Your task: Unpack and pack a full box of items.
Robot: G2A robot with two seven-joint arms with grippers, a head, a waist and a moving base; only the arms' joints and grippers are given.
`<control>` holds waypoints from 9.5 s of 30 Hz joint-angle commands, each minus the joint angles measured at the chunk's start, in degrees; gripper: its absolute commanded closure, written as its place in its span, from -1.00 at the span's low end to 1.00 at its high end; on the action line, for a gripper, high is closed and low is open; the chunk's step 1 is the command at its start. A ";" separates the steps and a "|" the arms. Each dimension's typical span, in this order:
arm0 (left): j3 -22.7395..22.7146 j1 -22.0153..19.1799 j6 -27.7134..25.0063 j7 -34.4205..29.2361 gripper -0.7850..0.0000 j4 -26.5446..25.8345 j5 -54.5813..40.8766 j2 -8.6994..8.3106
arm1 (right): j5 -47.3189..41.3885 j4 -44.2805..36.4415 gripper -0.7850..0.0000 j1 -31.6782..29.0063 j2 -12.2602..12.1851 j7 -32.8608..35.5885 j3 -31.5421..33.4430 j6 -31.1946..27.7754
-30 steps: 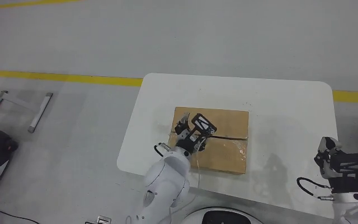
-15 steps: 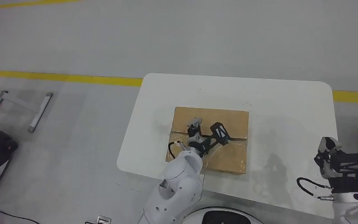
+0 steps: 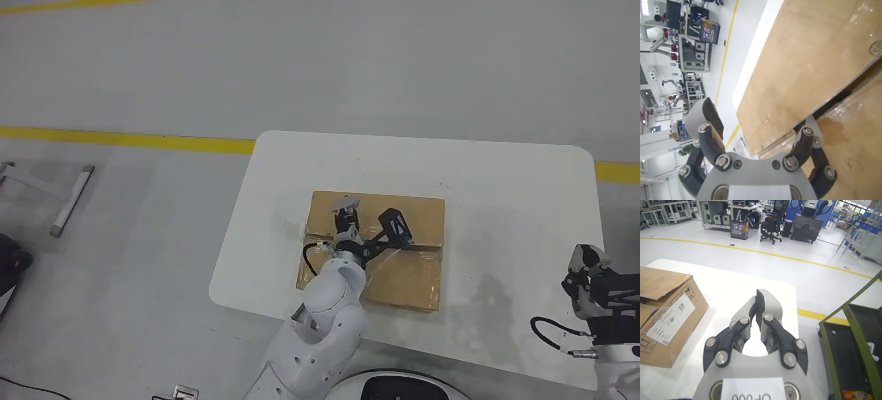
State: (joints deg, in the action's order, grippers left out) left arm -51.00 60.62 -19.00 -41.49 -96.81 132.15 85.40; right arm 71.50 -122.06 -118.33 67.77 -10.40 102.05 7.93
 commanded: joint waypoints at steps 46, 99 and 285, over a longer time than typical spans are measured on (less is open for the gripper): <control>5.00 -10.08 4.78 5.50 -1.00 5.86 4.16 4.14 | 0.00 0.00 1.00 0.00 0.00 0.00 0.00 0.00; -22.44 18.38 -16.64 5.58 -1.00 -27.00 -21.53 2.61 | 8.51 2.09 1.00 1.42 -2.20 -9.98 6.36 -41.62; -15.14 16.48 -31.72 -12.06 -1.00 -32.51 -47.99 -6.48 | -61.72 6.66 1.00 9.78 -13.67 47.78 -6.58 -52.63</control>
State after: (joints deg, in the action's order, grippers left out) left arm -66.13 77.02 -50.82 -53.46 -128.98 84.29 79.07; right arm 9.20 -115.29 -108.89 54.11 36.59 96.60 -44.36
